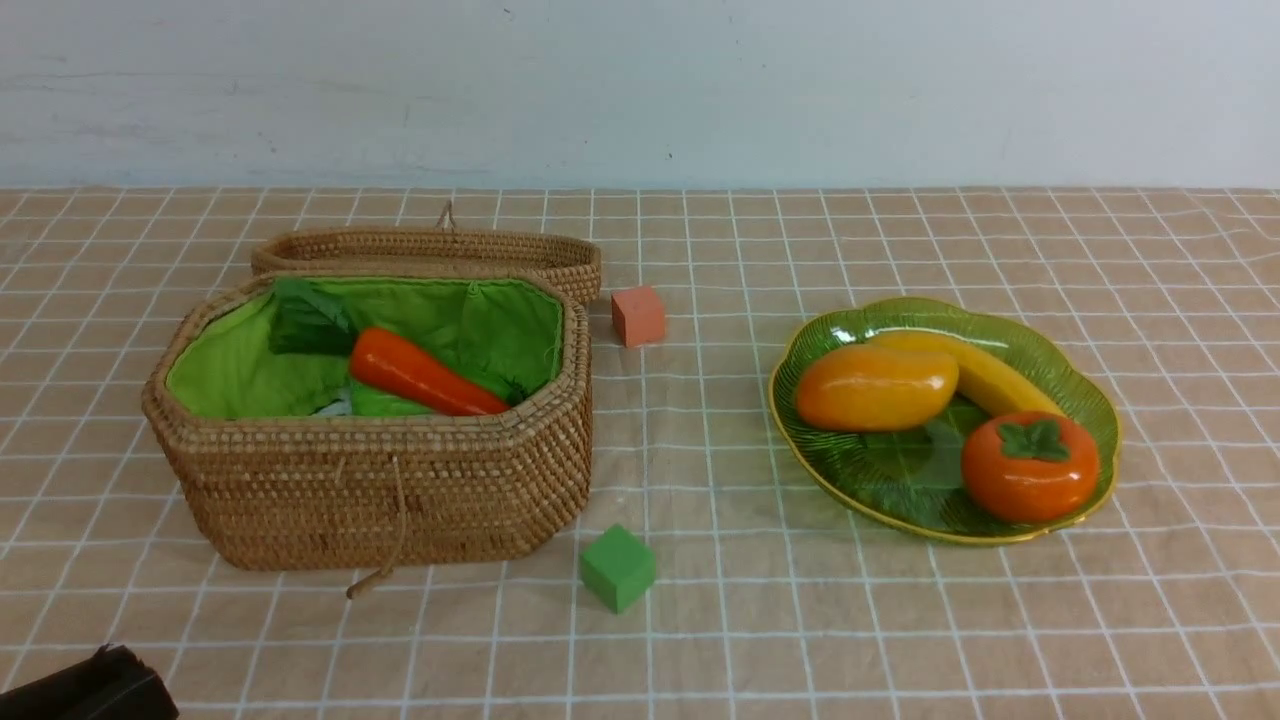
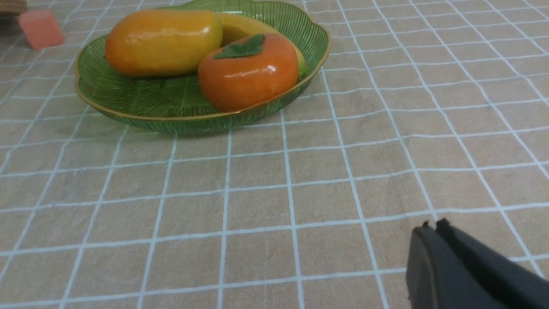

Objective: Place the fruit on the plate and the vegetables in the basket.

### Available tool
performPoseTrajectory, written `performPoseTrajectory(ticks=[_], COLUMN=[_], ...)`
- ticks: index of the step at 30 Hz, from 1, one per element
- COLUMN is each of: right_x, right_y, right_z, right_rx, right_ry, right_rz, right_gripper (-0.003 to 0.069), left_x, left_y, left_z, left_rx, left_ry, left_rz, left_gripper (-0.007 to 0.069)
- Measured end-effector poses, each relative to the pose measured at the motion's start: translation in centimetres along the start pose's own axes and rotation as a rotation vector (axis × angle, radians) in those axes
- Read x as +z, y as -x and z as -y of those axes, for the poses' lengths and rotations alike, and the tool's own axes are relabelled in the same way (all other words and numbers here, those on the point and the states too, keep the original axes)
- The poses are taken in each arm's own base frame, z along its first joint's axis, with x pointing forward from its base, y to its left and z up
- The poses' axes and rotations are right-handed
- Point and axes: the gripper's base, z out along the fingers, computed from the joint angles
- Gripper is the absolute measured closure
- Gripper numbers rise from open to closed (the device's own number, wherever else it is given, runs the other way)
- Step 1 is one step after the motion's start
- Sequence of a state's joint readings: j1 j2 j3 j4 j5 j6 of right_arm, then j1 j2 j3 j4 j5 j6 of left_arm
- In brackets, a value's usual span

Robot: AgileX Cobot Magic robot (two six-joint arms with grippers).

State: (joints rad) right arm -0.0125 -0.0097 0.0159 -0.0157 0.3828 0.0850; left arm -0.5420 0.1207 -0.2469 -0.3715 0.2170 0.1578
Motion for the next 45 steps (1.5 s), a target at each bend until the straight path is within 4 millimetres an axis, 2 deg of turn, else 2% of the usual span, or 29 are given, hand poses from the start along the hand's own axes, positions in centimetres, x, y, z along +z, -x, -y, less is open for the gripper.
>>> performPoseTrajectory(ticks=[21, 25, 29, 31, 35, 38, 40, 45], right_x=[0.0, 0.0, 0.0, 0.0, 0.0, 0.0, 0.0, 0.0], right_y=[0.0, 0.0, 0.0, 0.0, 0.0, 0.0, 0.0, 0.0], right_z=[0.0, 0.0, 0.0, 0.0, 0.0, 0.0, 0.0, 0.0], right_rx=[0.002, 0.002, 0.002, 0.003, 0.003, 0.003, 0.003, 0.003], right_ry=[0.001, 0.001, -0.001, -0.002, -0.004, -0.003, -0.003, -0.003], right_rz=[0.0, 0.0, 0.0, 0.0, 0.0, 0.0, 0.0, 0.0], right_gripper=[0.0666, 0.0662, 0.0656, 0.0655, 0.0655, 0.0655, 0.0655, 0.0652], left_x=[0.0, 0.2, -0.4, -0.7, -0.7, -0.9, -1.0, -1.0], left_y=[0.0, -0.3, -1.7, -3.7, -6.5, -8.9, -9.4, -9.4], left_z=[0.0, -0.7, -2.4, -3.3, -4.4, -4.7, -4.7, -4.7], left_rx=[0.0, 0.064, 0.061, 0.056, -0.004, -0.077, -0.108, -0.204], left_ry=[0.001, 0.069, 0.277, 0.376, 0.493, 0.55, 0.56, 0.569], left_rz=[0.004, 0.079, 0.245, 0.244, 0.074, -0.151, -0.194, -0.171], left_gripper=[0.0501, 0.0501, 0.0556, 0.0622, 0.0638, 0.0638, 0.0638, 0.0638])
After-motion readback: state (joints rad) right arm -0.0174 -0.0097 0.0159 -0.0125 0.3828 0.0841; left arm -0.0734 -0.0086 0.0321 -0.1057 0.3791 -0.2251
